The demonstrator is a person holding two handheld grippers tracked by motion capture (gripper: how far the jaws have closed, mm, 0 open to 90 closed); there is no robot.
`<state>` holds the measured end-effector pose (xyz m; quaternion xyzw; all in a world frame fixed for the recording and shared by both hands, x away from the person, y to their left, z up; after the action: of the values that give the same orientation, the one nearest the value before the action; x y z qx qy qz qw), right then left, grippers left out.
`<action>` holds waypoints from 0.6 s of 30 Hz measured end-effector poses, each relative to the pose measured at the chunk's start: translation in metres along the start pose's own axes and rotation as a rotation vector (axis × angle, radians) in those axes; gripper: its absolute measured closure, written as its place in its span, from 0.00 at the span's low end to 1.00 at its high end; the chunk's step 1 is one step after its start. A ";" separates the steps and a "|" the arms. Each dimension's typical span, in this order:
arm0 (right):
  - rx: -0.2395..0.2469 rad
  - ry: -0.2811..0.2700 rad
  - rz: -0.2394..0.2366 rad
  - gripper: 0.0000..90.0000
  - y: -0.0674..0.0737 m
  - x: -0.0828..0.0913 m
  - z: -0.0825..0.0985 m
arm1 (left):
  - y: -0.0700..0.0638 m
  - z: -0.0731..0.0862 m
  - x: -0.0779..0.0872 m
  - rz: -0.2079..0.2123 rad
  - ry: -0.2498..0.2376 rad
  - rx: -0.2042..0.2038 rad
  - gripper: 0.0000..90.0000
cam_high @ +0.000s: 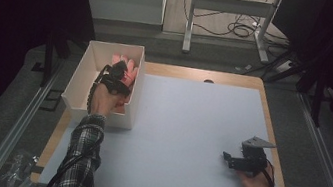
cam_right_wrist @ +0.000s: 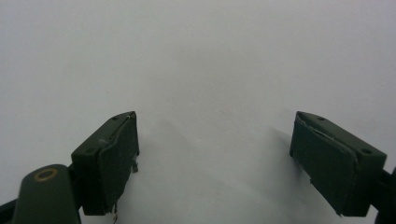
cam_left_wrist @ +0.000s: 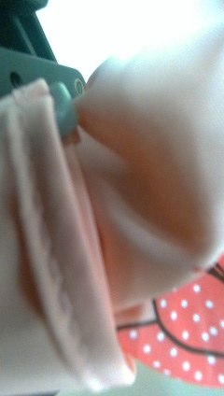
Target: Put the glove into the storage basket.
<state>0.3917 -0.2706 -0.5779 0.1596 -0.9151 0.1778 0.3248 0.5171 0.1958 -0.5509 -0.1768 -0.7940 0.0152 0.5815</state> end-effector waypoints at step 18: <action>-0.002 0.000 0.000 0.18 0.000 0.000 0.000 | 0.003 0.001 0.001 0.036 0.033 0.034 0.05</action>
<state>0.3916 -0.2704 -0.5779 0.1594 -0.9153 0.1770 0.3249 0.5163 0.1987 -0.5515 -0.1816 -0.7805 0.0362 0.5971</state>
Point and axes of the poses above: each handheld gripper's, and its own axes: x roughly backward along the jaws, z roughly out of its underside, y roughly to its left, the point moved 7 cm from there along -x, roughly forward along the jaws, and after that the axes turned 14 degrees about z, right-handed, at the moved point
